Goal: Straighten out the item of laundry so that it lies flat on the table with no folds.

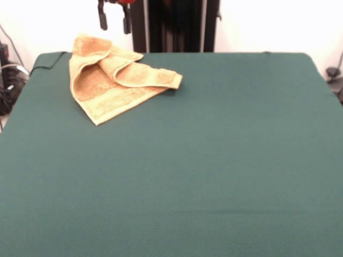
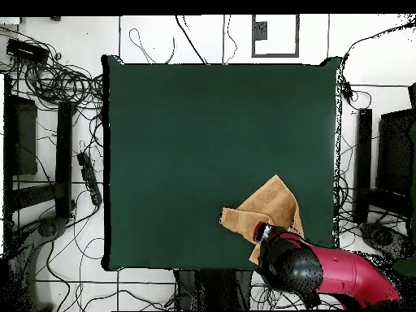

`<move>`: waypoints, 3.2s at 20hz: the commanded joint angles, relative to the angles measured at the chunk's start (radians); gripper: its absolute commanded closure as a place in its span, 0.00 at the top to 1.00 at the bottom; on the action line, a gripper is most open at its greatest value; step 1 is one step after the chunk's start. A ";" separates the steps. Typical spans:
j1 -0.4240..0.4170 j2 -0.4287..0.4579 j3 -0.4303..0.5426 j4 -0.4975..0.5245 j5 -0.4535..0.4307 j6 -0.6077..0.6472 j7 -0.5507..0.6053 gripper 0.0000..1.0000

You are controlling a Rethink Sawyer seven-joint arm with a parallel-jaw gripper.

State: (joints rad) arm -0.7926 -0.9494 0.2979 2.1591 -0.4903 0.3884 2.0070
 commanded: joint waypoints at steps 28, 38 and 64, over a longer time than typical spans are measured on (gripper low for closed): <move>0.274 0.076 -0.242 0.059 0.357 -0.152 0.278 1.00; 0.378 0.162 -0.288 0.047 0.484 -0.267 0.331 1.00; 0.309 0.223 -0.275 0.022 0.591 -0.360 0.225 1.00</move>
State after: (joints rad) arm -0.4894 -0.7160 -0.0488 2.1629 0.0534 -0.0004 2.0429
